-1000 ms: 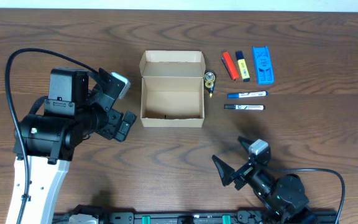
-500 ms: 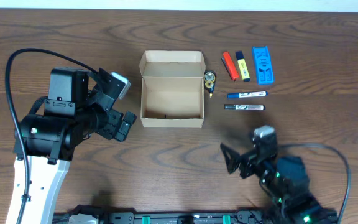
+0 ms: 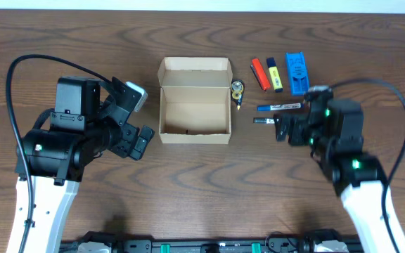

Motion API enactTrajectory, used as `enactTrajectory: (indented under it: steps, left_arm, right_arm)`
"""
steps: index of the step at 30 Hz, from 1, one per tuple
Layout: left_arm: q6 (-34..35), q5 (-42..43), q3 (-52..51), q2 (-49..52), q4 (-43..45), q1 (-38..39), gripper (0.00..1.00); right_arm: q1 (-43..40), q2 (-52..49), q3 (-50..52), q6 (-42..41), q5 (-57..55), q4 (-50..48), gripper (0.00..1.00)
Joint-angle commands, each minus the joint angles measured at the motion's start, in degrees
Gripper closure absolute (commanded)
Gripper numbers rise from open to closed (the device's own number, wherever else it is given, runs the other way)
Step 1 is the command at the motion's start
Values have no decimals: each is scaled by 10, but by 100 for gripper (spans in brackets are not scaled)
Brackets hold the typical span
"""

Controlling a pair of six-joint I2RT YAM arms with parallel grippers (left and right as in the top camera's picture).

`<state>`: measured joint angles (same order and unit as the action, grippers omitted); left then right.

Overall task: Pack container
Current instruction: 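Reach the right gripper to the blue whiteboard duster and grasp it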

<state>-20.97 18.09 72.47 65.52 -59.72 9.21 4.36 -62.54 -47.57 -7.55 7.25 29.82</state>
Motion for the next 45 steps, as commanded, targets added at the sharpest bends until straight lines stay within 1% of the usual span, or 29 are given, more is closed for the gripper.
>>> enactTrajectory:
  steps: [1,2,6,12,15,20,25,34,41,45]
  left_arm:
    - [4,8,7,0,-1,-3,5]
    - [4,8,7,0,-1,-3,5]
    - [4,8,7,0,-1,-3,5]
    - [4,8,7,0,-1,-3,5]
    - [4,8,7,0,-1,-3,5]
    - [4,8,7,0,-1,-3,5]
    - [4,8,7,0,-1,-3,5]
    - [4,8,7,0,-1,-3,5]
    - [4,8,7,0,-1,-3,5]
    - [4,8,7,0,-1,-3,5]
  right_arm:
    - [-20,-60,-52,16,-29,19,1]
    - [-25,-80,-68,17,-43,27,1]
    - [-38,-148,-125,62,-67,45,1]
    - [-65,-261,-221,80,-59,73,1]
    - [-79,-316,-265,99,-35,73,1]
    - [-93,-405,-333,119,-34,66,1]
    - [-93,-475,-380,132,-36,49,1]
    - [-93,-568,-395,132,-36,-39,1]
    - [-93,-610,-395,132,-40,-62,1]
    - [-93,-625,-395,132,-45,-70,4]
